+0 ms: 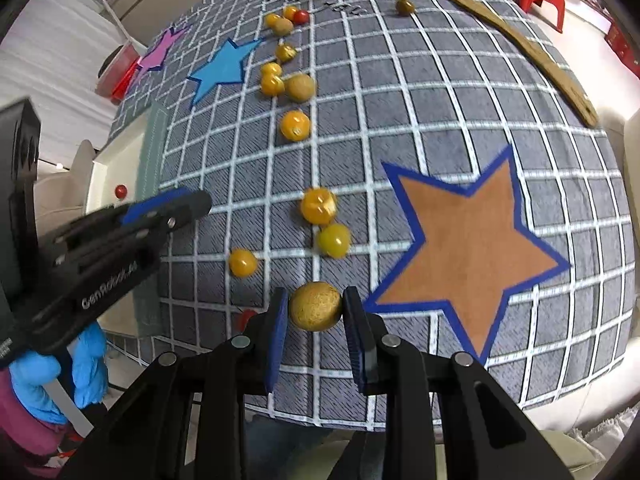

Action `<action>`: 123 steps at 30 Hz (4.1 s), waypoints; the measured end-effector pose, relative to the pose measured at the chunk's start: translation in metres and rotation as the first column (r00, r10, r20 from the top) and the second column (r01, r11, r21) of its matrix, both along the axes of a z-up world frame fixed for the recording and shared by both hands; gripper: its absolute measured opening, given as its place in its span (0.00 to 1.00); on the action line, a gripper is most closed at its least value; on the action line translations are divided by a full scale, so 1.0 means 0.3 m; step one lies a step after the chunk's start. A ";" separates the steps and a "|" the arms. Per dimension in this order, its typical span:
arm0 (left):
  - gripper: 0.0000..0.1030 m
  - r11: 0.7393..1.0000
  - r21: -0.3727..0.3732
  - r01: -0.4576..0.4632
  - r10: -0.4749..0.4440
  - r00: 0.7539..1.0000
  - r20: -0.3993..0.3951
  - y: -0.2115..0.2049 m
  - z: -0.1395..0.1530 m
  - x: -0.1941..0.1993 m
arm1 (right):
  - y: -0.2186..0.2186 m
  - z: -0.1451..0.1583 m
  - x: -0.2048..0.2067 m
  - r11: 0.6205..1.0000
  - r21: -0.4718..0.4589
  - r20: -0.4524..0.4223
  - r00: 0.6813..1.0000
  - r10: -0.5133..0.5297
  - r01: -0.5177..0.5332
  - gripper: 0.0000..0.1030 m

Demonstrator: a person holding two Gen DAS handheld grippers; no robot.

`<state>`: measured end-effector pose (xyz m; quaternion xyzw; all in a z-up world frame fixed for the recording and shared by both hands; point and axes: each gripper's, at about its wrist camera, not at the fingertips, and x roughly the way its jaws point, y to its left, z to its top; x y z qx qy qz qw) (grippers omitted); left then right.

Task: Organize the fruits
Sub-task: 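Grasp a yellow-green fruit with the right tool while the left grasps a red tomato, then carry both fruits to the white tray and open both tools, then grasp a brown tomato with the right tool while the left grasps a yellow tomato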

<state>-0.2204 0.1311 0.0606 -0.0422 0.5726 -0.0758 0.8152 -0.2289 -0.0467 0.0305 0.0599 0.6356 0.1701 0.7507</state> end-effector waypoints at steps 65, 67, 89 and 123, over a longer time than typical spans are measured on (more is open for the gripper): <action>0.68 0.836 0.243 -0.492 0.505 0.863 0.012 0.586 -0.076 -0.257 | 0.953 -0.006 0.303 0.897 0.074 0.076 0.900 0.430 -0.435 0.79; 0.68 0.846 0.241 -0.476 0.488 0.873 0.013 0.567 -0.060 -0.251 | 0.925 0.030 0.304 0.901 0.093 0.093 0.905 0.416 -0.424 0.79; 0.68 0.976 0.098 -0.196 0.194 0.981 0.028 0.034 0.037 0.081 | -0.006 0.076 0.452 0.993 -0.113 0.123 0.991 0.051 -0.037 0.79; 0.68 0.927 0.151 -0.343 0.354 0.934 -0.050 -0.239 -0.120 0.253 | -0.091 -0.054 0.861 0.976 -0.181 0.212 0.964 0.162 -0.124 0.24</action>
